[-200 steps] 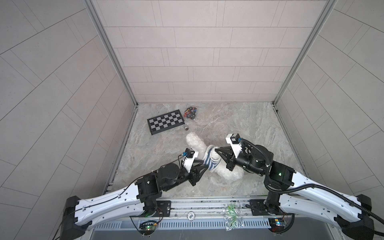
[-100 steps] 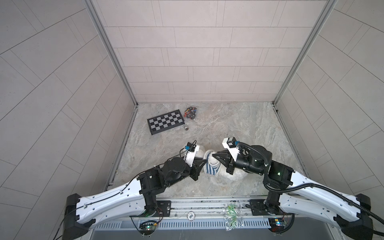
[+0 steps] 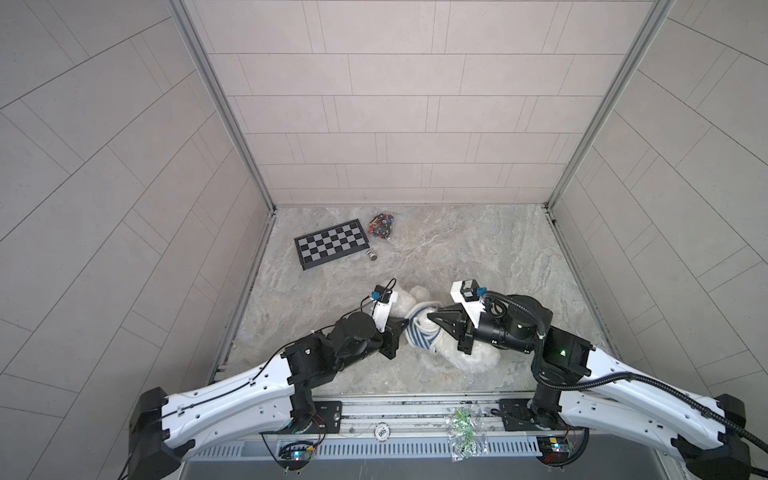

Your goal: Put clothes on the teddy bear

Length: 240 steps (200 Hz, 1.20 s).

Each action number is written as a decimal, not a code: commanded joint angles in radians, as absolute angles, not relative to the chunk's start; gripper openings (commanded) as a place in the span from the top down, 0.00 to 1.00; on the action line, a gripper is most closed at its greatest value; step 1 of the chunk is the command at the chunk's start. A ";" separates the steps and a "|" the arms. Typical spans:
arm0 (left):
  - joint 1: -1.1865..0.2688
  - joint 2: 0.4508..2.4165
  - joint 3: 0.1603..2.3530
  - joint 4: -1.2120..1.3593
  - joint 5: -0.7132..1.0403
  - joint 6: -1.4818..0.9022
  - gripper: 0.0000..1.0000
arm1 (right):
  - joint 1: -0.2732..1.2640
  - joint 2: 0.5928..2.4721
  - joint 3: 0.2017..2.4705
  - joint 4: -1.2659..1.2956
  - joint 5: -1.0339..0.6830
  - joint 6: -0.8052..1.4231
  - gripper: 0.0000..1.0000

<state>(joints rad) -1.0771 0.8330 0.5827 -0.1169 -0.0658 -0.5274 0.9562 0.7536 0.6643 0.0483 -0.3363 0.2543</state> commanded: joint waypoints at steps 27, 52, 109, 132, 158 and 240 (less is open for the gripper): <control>-1.066 0.902 0.569 -0.125 -0.038 -0.488 1.00 | 0.957 0.710 0.670 0.190 -0.330 0.275 1.00; -1.066 0.919 0.582 -0.132 -0.021 -0.475 1.00 | 0.956 0.693 0.651 0.218 -0.315 0.290 1.00; -1.066 0.781 0.501 -0.004 -0.002 -0.430 0.94 | 0.956 0.684 0.538 0.369 -0.194 0.415 1.00; -1.066 0.738 0.479 -0.009 -0.026 -0.418 0.84 | 0.957 0.722 0.539 0.356 -0.193 0.439 1.00; -1.082 0.677 0.431 0.074 0.033 -0.406 0.74 | 0.957 0.728 0.552 0.310 -0.178 0.427 1.00; -1.106 0.594 0.410 -0.054 -0.120 -0.417 0.53 | 0.956 0.817 0.594 0.194 -0.220 0.476 1.00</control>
<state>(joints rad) -1.1030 0.6456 0.3996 0.0238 -0.0460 -0.4309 0.9562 0.8101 0.5594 0.2012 -0.1898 0.4343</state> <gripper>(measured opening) 0.451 0.061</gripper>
